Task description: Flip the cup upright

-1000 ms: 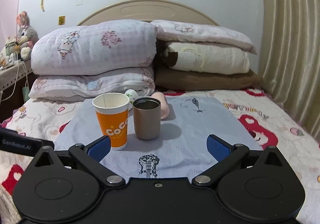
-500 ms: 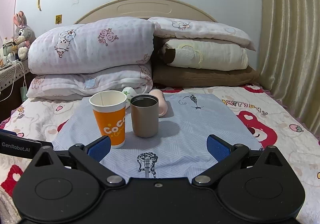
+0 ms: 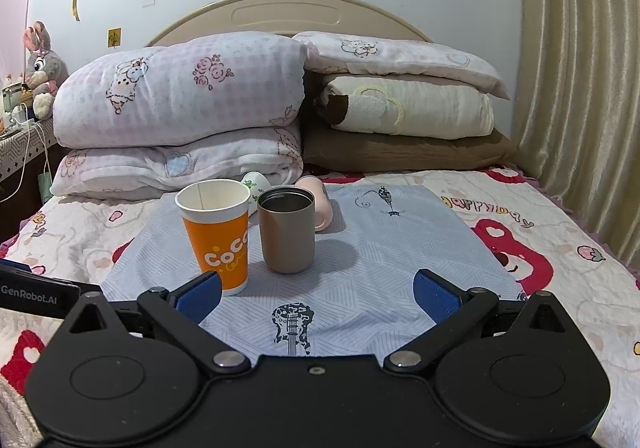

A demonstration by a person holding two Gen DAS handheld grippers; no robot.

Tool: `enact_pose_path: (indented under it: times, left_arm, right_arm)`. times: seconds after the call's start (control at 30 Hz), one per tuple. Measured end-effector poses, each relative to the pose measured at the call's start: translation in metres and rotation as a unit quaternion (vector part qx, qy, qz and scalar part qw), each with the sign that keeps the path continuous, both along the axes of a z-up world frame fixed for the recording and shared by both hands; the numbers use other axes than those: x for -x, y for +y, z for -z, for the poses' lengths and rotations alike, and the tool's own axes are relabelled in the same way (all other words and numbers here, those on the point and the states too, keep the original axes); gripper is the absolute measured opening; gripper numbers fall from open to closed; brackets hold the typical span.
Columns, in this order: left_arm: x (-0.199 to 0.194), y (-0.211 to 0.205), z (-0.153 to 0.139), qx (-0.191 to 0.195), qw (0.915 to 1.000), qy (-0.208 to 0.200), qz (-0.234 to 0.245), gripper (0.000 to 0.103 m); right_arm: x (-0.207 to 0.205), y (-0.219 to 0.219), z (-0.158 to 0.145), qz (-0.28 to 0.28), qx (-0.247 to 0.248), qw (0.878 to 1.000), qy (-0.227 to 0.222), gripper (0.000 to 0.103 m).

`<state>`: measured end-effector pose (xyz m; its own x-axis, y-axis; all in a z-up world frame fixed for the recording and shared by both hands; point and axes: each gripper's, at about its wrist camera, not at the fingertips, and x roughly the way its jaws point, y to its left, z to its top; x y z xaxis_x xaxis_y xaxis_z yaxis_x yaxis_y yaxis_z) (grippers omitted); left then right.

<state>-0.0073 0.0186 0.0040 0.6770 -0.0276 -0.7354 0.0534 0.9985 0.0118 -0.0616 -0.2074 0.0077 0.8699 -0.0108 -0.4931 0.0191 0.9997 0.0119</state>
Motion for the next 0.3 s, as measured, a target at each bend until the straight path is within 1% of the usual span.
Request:
enact_pose_path:
  times: [0.3]
  left_arm:
    - [0.0007, -0.0010, 0.0000, 0.000, 1.0000, 0.000, 0.000, 0.101]
  right_arm:
    - [-0.0008, -0.0007, 0.0007, 0.000, 0.001, 1.000, 0.001, 0.103]
